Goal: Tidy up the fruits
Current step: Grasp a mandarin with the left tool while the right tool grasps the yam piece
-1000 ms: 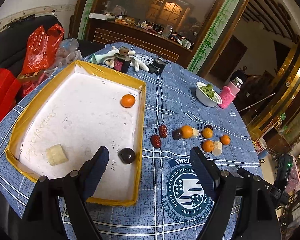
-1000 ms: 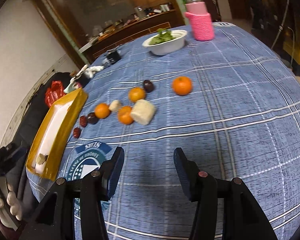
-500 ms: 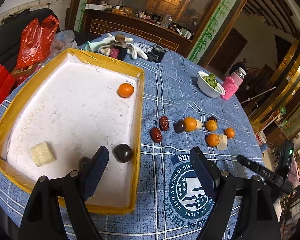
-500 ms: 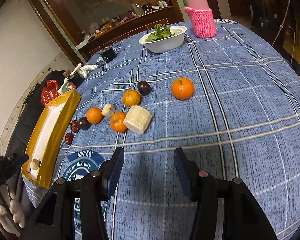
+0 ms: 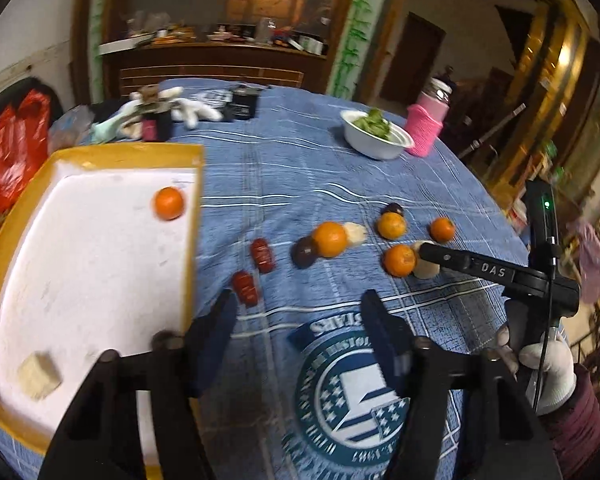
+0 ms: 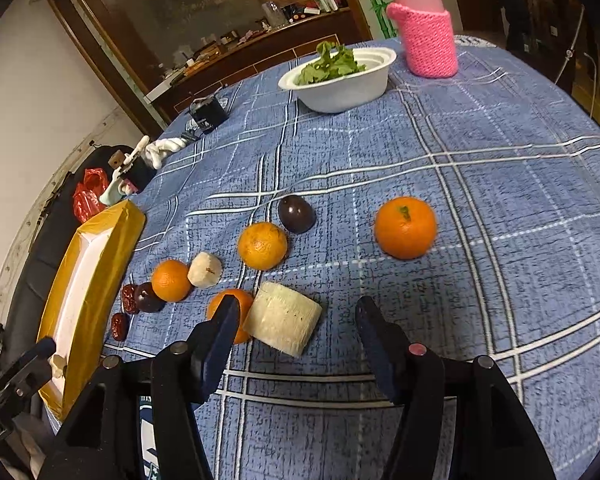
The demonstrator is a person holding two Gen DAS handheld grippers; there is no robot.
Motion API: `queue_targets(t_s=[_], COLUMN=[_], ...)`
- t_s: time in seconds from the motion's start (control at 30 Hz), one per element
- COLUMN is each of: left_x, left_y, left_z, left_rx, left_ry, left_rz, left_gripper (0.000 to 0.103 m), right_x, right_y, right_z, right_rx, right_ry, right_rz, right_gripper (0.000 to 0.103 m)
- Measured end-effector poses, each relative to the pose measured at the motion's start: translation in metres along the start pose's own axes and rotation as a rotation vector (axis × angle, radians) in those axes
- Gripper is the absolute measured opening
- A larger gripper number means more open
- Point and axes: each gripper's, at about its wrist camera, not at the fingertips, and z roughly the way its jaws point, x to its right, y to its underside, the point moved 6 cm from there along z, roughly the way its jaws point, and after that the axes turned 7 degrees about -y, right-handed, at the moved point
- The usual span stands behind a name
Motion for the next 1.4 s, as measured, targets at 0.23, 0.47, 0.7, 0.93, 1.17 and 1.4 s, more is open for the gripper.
queue_targets(t_s=[0.23, 0.47, 0.7, 0.93, 1.17, 1.4], left_x=[0.032, 0.052, 0.056, 0.055, 0.035, -0.017], left_y=[-0.02, -0.037, -0.039, -0.037, -0.038, -0.027], left_z=[0.042, 0.095, 0.119, 0.107, 0.063, 0.006], left_rx=[-0.037, -0.097, -0.088, -0.072, -0.012, 0.065], left_ry=[-0.005, -0.004, -0.113, -0.073, -0.022, -0.022], left_rz=[0.116, 0.179, 0.258, 0.211, 0.077, -0.089], left_gripper=[0.054, 0.054, 0.043, 0.031, 0.031, 0.031], right_x=[0.0, 0.001, -0.003, -0.007, -0.006, -0.001], right_y=[0.003, 0.004, 0.005, 0.004, 0.003, 0.001], right_z=[-0.003, -0.001, 0.007, 0.009, 0.005, -0.005], right_rx=[0.017, 0.002, -0.019, -0.022, 0.0, 0.038], right_ry=[-0.096, -0.121, -0.122, -0.123, -0.117, -0.111], right_rz=[0.009, 0.009, -0.004, -0.02, -0.018, -0.007], right_gripper=[0.044, 0.046, 0.05, 0.046, 0.045, 0.045])
